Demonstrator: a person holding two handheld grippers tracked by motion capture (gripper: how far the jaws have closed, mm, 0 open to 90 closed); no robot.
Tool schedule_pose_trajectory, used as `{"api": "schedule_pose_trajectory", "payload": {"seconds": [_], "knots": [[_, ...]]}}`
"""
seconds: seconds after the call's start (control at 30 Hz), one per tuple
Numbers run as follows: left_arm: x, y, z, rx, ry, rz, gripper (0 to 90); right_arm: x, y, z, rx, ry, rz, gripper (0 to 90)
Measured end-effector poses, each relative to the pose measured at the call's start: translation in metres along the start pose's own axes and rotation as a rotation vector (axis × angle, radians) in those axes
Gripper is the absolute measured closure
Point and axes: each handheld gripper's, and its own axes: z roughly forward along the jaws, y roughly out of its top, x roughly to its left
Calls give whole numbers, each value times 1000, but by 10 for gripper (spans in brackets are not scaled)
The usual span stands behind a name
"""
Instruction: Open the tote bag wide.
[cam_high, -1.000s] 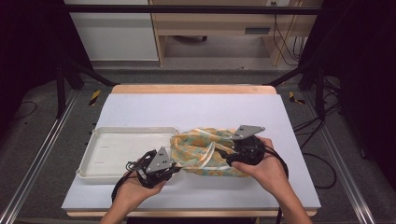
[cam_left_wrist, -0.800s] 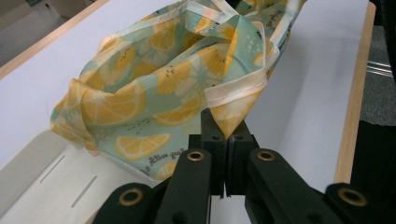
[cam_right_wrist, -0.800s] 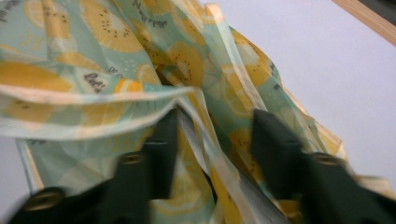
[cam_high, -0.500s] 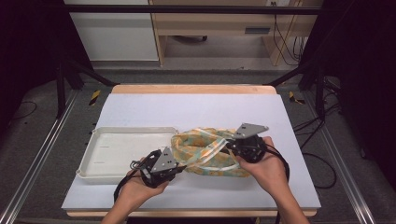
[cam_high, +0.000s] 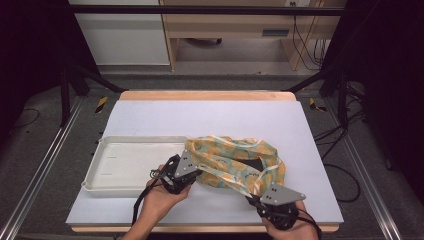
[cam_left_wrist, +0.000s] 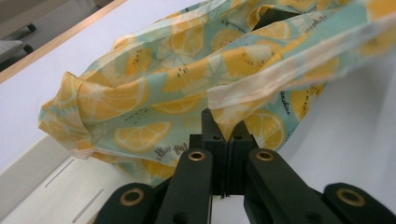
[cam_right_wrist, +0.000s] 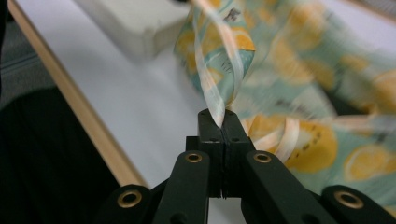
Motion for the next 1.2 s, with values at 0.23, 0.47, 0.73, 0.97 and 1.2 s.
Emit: {"api": "schedule_pose_trajectory", "payload": {"seconds": [0.23, 0.47, 0.73, 0.97, 1.2], "knots": [[3, -4, -23, -26, -17, 28, 669, -9, -26, 27, 60, -16, 33, 900], [21, 5, -60, -71, 10, 36, 556, -14, -38, 29, 76, -44, 52, 900], [28, 21, -29, 6, -64, 174, 425, -20, -43, 24, 23, -40, 96, 897], [23, 29, 7, 99, -109, 285, 342, -20, -44, 24, 8, -24, 97, 895], [25, 25, 22, 170, -108, 307, 436, -21, -44, 21, -7, -25, 98, 895]]}}
